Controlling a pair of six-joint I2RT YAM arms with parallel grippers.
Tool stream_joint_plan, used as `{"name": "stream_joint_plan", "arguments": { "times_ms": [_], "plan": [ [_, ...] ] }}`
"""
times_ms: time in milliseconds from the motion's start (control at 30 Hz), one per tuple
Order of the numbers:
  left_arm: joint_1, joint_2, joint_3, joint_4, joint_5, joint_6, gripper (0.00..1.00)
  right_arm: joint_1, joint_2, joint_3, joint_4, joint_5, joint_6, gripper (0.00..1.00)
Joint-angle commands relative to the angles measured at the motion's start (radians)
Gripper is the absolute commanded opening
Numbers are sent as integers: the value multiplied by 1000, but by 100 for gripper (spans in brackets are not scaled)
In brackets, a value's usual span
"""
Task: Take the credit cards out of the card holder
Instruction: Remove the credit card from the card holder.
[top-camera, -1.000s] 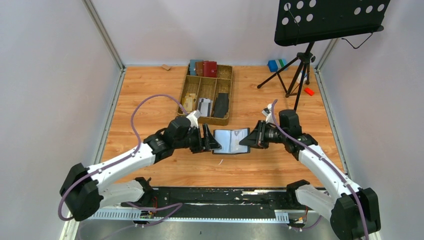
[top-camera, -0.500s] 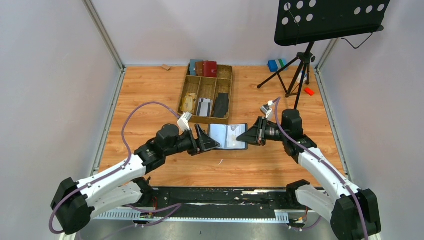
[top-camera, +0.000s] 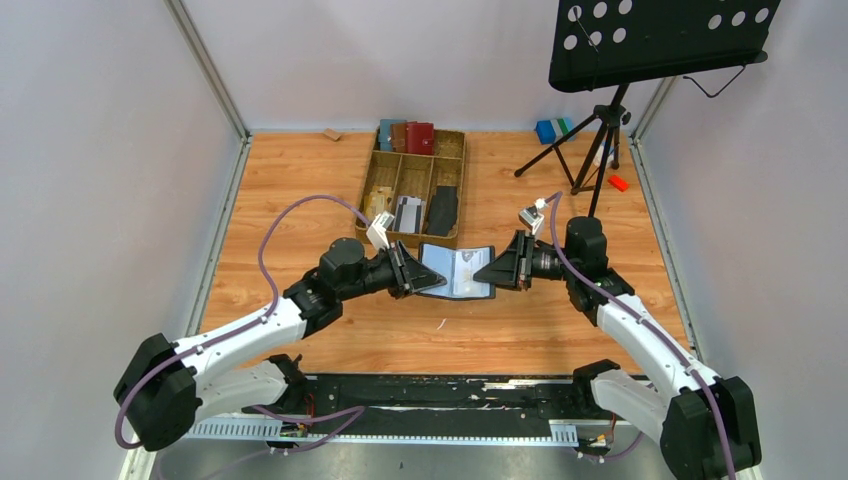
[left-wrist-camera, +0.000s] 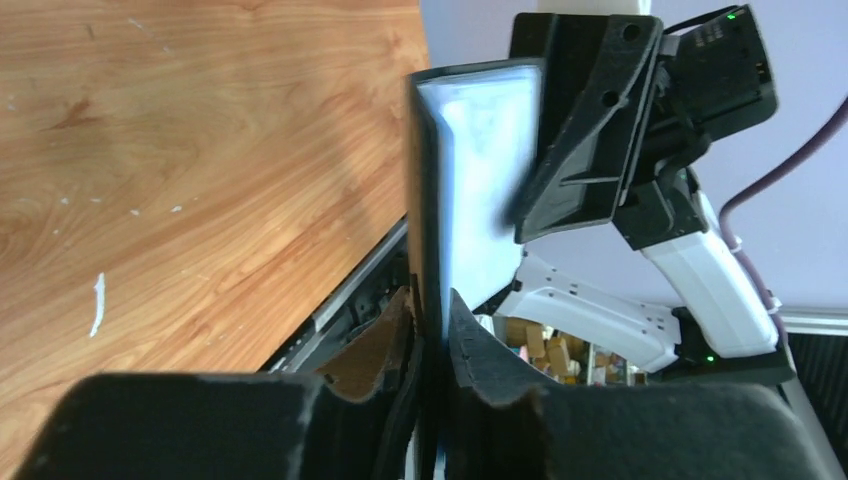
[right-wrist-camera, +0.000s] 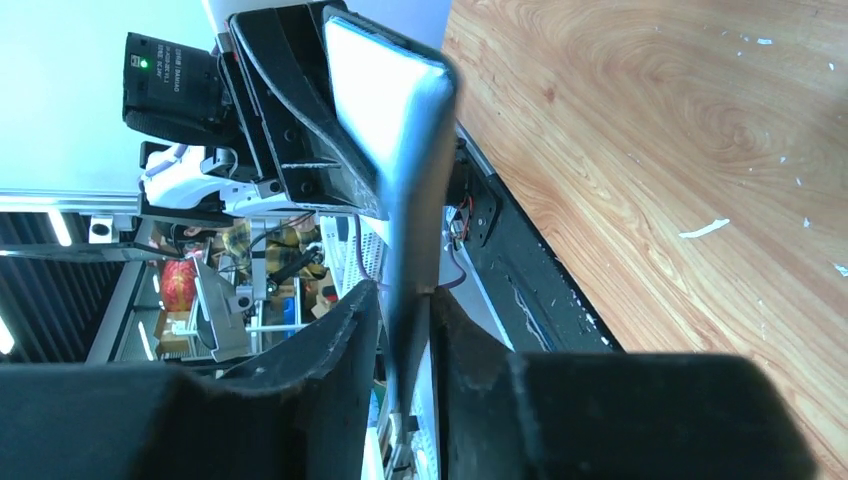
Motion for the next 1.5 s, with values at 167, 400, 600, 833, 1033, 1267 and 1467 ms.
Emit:
{"name": "stream_joint_plan", "arguments": {
  "times_ms": [167, 400, 600, 833, 1033, 1267, 1467],
  "plan": [
    [8, -55, 6, 76, -3, -1, 0, 1, 15, 23, 23, 14, -13, 62],
    [8, -76, -8, 86, -16, -16, 0, 6, 64, 52, 78, -11, 21, 36],
    [11, -83, 24, -87, -82, 10, 18, 5, 63, 63, 10, 30, 23, 0],
    [67, -151, 170, -812, -403, 109, 63, 5, 65, 108, -229, 138, -117, 0],
    [71, -219, 181, -606, -317, 181, 58, 4, 110, 157, -289, 160, -180, 0],
    [24, -42, 283, -345, -89, 210, 48, 9, 134, 158, -141, 34, -149, 0],
    [6, 55, 252, -156, -7, 121, 41, 13, 101, 158, -74, -17, -130, 0]
  ]
}}
